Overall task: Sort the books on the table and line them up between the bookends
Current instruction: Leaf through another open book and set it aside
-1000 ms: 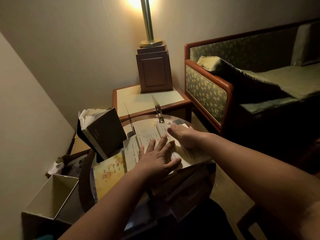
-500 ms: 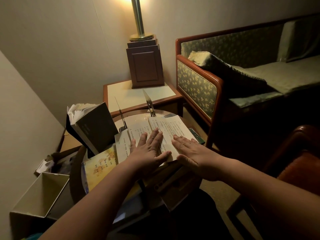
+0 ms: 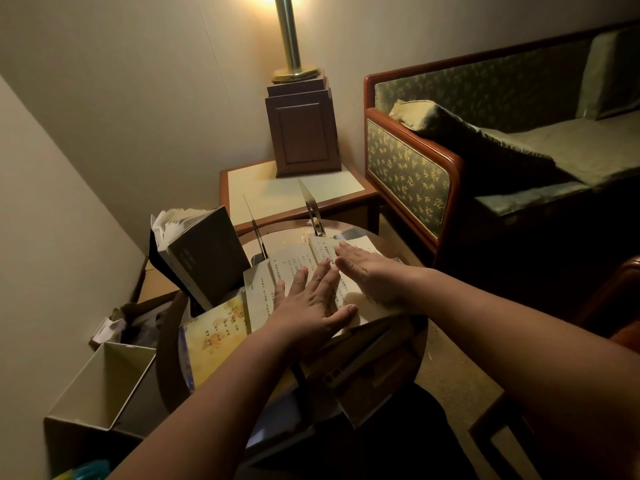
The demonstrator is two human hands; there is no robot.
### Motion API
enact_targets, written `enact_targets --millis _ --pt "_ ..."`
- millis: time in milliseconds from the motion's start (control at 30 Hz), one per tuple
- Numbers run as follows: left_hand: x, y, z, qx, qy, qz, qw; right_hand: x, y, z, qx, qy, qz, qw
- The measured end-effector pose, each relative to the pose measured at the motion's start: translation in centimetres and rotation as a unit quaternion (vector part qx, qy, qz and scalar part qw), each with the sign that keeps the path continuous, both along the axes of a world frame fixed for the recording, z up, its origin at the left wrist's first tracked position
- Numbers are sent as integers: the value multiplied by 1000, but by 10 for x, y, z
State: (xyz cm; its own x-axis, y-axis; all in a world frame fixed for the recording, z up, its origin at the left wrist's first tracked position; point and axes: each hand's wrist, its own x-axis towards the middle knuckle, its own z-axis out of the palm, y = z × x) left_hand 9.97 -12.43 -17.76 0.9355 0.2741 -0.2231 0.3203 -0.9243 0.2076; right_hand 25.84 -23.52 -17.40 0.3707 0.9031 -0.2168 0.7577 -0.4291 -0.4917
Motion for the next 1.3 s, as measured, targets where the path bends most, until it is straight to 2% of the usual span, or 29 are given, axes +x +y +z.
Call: enact_targets --millis 267,700,867,1100,1200,1300 --pt "1 3 -6 -9 -22 24 999 -3 20 -7 40 12 -57 997" --pt "-11 9 -3 -9 -49 0 999 -39 -27 -16 9 -85 -52 995" --pt "-23 15 -5 -26 -73 73 994 -46 -27 -15 2 -112 -65 992" --pt "-46 27 -14 -70 -63 144 985 -48 -27 -15 6 -112 -73 991" --pt "-48 28 -11 -85 -94 150 980 -49 -27 -14 6 -108 -75 991" --pt "-54 26 -4 -114 -180 142 967 -50 -27 -15 8 -111 -77 991"
